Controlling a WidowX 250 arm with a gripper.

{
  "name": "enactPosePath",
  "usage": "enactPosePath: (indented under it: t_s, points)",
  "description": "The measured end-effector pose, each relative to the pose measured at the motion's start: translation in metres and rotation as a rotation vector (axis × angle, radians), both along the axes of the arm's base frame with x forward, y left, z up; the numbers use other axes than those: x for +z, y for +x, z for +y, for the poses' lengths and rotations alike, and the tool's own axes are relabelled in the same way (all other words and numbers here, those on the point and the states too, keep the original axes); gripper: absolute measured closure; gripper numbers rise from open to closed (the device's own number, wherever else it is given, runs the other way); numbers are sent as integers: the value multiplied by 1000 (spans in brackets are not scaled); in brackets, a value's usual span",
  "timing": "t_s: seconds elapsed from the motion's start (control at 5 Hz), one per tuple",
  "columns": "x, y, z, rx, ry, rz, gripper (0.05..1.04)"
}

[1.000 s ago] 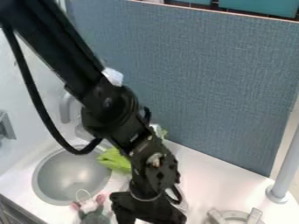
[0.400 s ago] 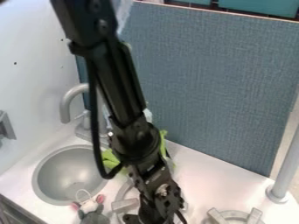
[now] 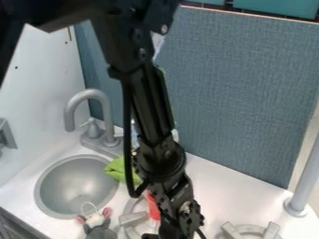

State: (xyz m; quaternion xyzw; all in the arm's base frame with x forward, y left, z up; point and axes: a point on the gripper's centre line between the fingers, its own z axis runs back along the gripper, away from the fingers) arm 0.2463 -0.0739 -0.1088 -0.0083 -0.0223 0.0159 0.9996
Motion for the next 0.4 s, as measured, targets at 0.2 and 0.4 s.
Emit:
enactPosePath:
  t_s: [0.2,0.4]
  points:
    - [-7,2,-2,11,-6,14,188]
    - [-7,0,-3,22,-25,-19,455]
